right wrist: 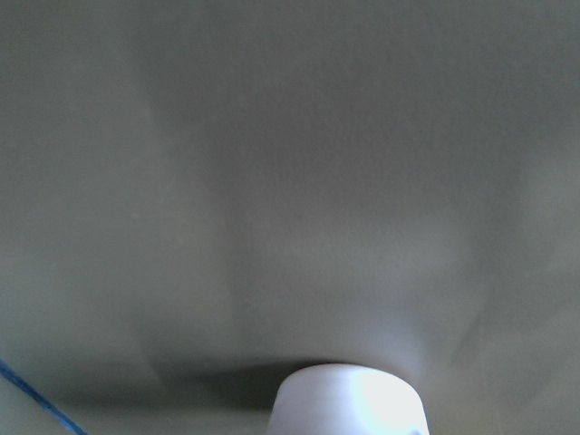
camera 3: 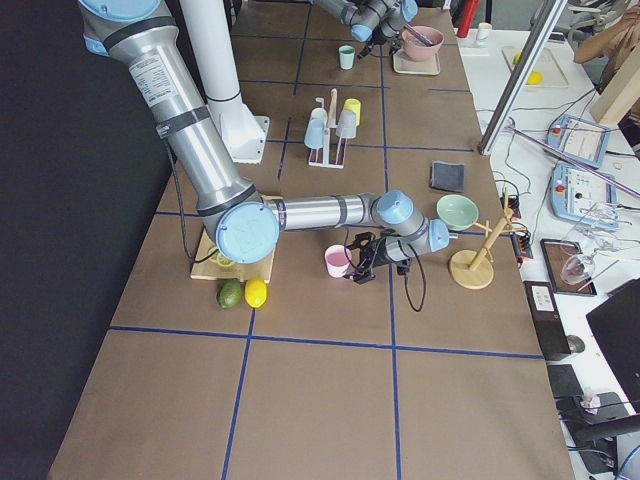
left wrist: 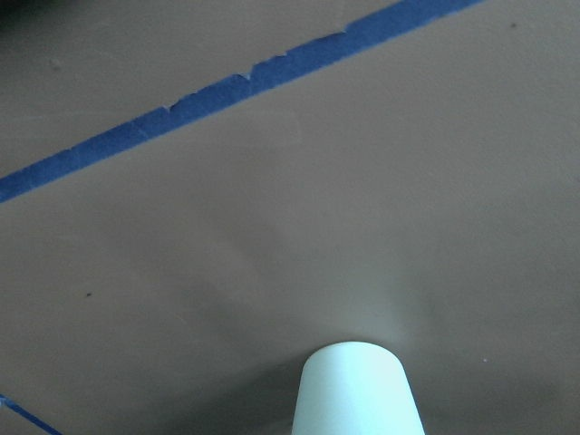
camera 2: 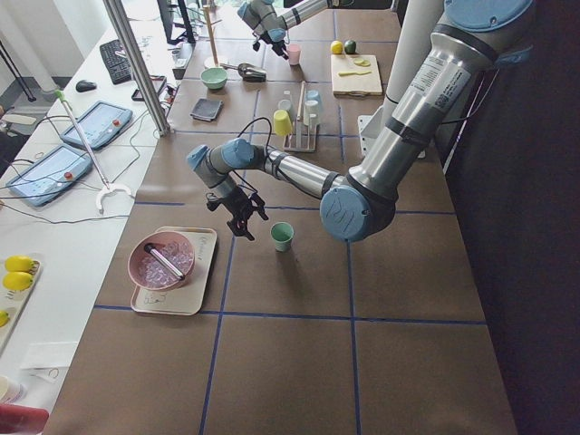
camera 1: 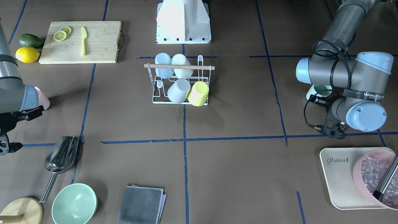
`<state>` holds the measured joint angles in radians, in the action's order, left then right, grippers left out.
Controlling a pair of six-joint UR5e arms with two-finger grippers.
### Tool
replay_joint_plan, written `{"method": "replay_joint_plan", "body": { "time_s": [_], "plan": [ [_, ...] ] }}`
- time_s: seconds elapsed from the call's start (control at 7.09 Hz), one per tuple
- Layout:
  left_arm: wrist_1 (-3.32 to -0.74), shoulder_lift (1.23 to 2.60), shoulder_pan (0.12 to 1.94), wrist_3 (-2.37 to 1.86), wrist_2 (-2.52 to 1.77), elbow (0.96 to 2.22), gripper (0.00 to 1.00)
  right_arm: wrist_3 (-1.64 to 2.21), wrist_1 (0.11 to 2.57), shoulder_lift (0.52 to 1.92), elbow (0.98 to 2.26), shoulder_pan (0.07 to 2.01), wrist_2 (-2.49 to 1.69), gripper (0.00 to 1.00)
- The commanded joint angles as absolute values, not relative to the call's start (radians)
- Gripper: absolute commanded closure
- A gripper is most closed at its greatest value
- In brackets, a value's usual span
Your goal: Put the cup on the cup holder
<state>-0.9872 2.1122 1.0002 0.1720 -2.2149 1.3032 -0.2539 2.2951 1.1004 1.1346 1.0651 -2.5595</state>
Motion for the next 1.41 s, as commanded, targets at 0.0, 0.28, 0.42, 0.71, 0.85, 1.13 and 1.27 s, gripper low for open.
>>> {"method": "replay_joint_plan", "body": {
  "time_s": [0.0,0.28,0.42,0.71,0.85,1.13,1.27],
  "plan": [
    [-1.0,2.111,0.983,0.17,-2.218,1.26,0.0,-0.25,2.298,1.111,1.123,1.028,-2.571,0.0],
    [-0.997,2.112,0.982,0.164,-2.262,1.226,0.0,-0.25,2.298,1.121,1.123,1.002,-2.565,0.0],
    [-0.991,2.112,0.982,0.163,-2.266,1.214,0.0,-0.255,2.298,1.123,1.123,1.002,-2.556,0.0],
    [-0.985,2.114,0.982,0.158,-2.327,1.192,0.0,-0.256,2.304,1.124,1.123,0.999,-2.542,0.0],
    [-0.95,2.112,0.982,0.16,-2.332,1.19,0.0,-0.256,2.321,1.121,1.126,1.0,-2.531,0.38],
    [-0.919,2.115,0.976,0.158,-2.33,1.175,0.0,-0.256,2.396,1.094,1.134,1.018,-2.491,1.0],
    [-0.892,2.12,0.976,0.158,-2.332,1.174,0.0,-0.256,2.404,1.092,1.135,1.025,-2.484,1.0]
  ]
}}
